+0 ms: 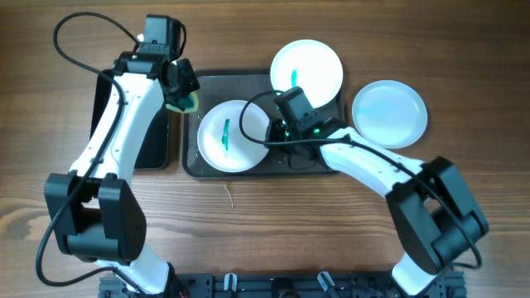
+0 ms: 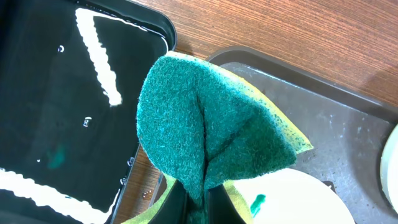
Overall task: Clean dirty plates on tray and stack at the side
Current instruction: 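Grasp the lower-right plate rim with the right gripper, pull it left, then scrub the second plate with the sponge in the left gripper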
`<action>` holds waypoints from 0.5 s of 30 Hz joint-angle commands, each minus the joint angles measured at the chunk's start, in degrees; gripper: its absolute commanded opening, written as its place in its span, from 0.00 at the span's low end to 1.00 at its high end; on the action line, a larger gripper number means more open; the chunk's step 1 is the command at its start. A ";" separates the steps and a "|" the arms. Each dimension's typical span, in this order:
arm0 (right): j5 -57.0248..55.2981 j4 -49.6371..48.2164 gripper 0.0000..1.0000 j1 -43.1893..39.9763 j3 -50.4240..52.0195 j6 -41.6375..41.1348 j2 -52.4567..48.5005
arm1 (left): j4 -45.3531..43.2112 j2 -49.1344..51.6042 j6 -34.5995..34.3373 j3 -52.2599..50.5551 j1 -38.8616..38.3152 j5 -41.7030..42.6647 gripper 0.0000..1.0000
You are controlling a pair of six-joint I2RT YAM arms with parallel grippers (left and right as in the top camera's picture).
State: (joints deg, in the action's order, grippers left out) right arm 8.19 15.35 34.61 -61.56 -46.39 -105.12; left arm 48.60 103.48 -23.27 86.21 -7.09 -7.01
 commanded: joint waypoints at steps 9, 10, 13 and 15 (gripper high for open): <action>0.61 0.70 0.29 -0.76 -5.03 3.87 -5.11 | -0.39 0.48 0.31 0.09 -1.09 0.17 0.04; 1.29 1.57 0.29 -0.96 -6.08 4.44 -6.12 | -0.39 0.48 0.31 0.09 -1.27 0.17 0.04; 3.93 3.19 0.22 -1.09 -7.65 5.05 -8.39 | -0.33 0.57 0.31 0.04 -1.81 0.17 0.04; 4.57 3.85 0.17 -1.09 -7.65 4.85 -8.83 | -0.17 0.79 0.31 0.04 -2.10 1.01 0.04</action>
State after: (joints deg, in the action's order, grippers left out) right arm 9.65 18.24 33.74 -67.72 -43.05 -111.87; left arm 48.58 103.50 -23.27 86.21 -8.43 -7.01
